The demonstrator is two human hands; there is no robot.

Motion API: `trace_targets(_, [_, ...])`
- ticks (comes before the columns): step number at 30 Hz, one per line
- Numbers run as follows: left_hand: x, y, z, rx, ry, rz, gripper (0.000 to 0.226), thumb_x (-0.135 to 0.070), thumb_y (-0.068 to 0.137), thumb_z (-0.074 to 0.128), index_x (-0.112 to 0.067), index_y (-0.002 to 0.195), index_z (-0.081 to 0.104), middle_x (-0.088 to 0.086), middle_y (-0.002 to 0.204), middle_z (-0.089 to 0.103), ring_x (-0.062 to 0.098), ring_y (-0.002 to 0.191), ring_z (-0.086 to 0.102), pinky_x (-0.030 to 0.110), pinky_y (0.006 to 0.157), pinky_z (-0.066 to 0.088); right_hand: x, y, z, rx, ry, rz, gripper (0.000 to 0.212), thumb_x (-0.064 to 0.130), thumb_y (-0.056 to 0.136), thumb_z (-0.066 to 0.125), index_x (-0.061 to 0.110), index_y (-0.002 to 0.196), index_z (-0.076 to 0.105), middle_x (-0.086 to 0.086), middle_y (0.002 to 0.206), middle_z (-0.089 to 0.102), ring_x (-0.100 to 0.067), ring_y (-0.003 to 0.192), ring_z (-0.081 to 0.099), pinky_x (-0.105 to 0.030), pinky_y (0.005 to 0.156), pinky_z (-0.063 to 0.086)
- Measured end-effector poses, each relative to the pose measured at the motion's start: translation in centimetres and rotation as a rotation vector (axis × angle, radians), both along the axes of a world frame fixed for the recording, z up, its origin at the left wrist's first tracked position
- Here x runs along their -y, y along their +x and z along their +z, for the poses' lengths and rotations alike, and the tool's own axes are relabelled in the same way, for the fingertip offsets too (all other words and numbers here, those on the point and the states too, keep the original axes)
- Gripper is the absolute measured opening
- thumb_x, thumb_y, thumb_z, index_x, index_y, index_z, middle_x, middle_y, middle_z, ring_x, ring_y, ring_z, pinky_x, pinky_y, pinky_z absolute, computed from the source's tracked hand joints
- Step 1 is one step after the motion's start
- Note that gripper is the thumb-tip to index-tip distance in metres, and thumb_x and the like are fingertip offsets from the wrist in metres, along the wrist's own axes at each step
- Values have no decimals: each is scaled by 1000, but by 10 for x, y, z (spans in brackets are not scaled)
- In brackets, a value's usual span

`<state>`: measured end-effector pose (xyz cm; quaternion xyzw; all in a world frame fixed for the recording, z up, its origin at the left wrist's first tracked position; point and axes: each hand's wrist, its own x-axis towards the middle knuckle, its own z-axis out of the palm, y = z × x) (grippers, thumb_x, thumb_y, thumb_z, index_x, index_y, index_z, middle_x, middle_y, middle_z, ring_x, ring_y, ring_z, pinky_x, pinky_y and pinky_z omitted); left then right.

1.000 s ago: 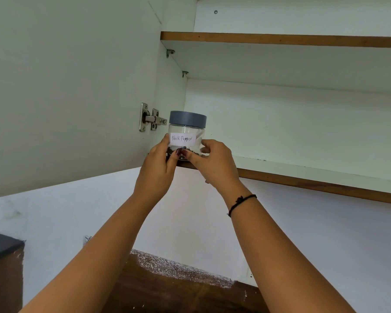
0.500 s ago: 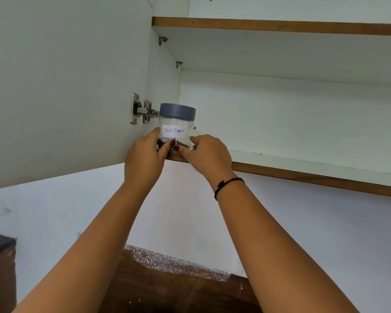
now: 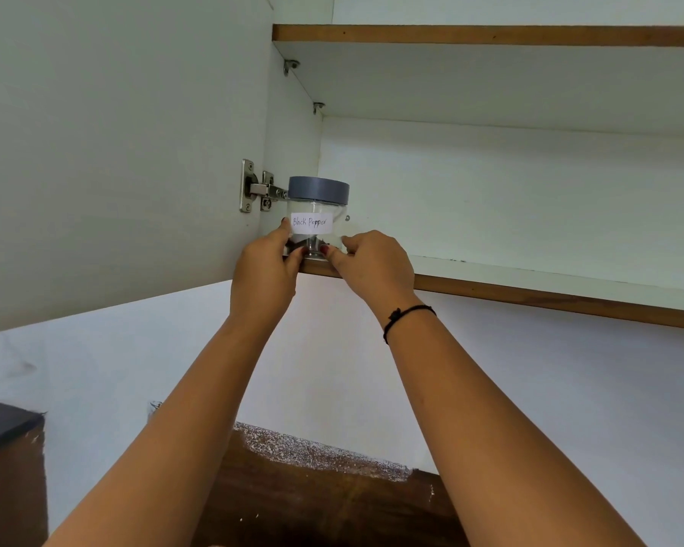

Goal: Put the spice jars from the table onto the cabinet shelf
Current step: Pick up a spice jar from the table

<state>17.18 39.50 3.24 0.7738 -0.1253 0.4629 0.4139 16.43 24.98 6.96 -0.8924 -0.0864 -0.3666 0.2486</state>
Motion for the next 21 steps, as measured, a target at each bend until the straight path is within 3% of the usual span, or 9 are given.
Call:
trace_targets(4, [-5, 4, -3, -27, -16, -59, 50, -15, 100, 58, -25, 148, 47, 6, 111, 66, 25, 87, 68, 42, 59, 63, 1, 1, -2, -19, 41, 40, 60, 55, 88, 60, 18, 136, 57, -3, 124, 67, -24, 108, 65, -34, 86, 56])
trace_targets(8, [-4, 4, -8, -33, -108, -140, 54, -12, 100, 57, -16, 151, 41, 3, 112, 62, 22, 93, 66, 45, 77, 62, 2, -4, 0, -79, 213, 113, 69, 50, 90, 62, 16, 147, 42, -4, 128, 62, -19, 69, 66, -37, 67, 62])
trace_targets(9, [-3, 1, -11, -21, -135, -149, 54, -12, 100, 56, -14, 151, 39, 1, 114, 60, 18, 98, 63, 47, 84, 60, 2, -5, -1, -77, 219, 118, 69, 49, 91, 62, 14, 147, 42, -5, 127, 62, -18, 67, 63, -36, 64, 62])
trace_targets(11, [0, -7, -19, 28, -174, -175, 52, -11, 100, 56, -14, 150, 41, 2, 127, 61, 8, 110, 55, 43, 96, 56, -1, -5, -4, -48, 180, 109, 68, 49, 91, 62, 12, 146, 43, -7, 129, 61, -20, 80, 66, -38, 65, 62])
trace_targets(14, [9, -26, -29, 109, -198, -231, 46, -8, 100, 53, -17, 146, 48, 0, 135, 60, 2, 117, 55, 22, 99, 48, -7, -5, -11, -12, 165, 146, 67, 47, 92, 59, 16, 148, 40, -8, 142, 53, -25, 115, 61, -45, 78, 61])
trace_targets(16, [12, -37, -30, 123, -246, -281, 43, -8, 100, 53, -18, 141, 52, -4, 133, 62, 3, 118, 58, 12, 94, 48, -8, -10, -15, 22, 333, 237, 57, 39, 94, 60, 18, 145, 46, -3, 143, 53, -20, 107, 64, -44, 74, 62])
trace_targets(18, [15, -49, -29, 115, -293, -318, 37, -9, 100, 54, -18, 136, 57, -3, 130, 64, 7, 117, 61, 6, 86, 49, -5, -22, -22, 106, 494, 322, 41, 28, 95, 61, 16, 134, 59, 2, 128, 62, -12, 86, 67, -42, 71, 63])
trace_targets(21, [21, -67, -32, 111, -347, -372, 31, -12, 100, 56, -14, 130, 62, 0, 125, 68, 11, 114, 63, 13, 89, 52, 3, -46, -38, 181, 516, 355, 21, 17, 93, 59, 15, 108, 74, 5, 100, 71, -13, 84, 68, -42, 71, 62])
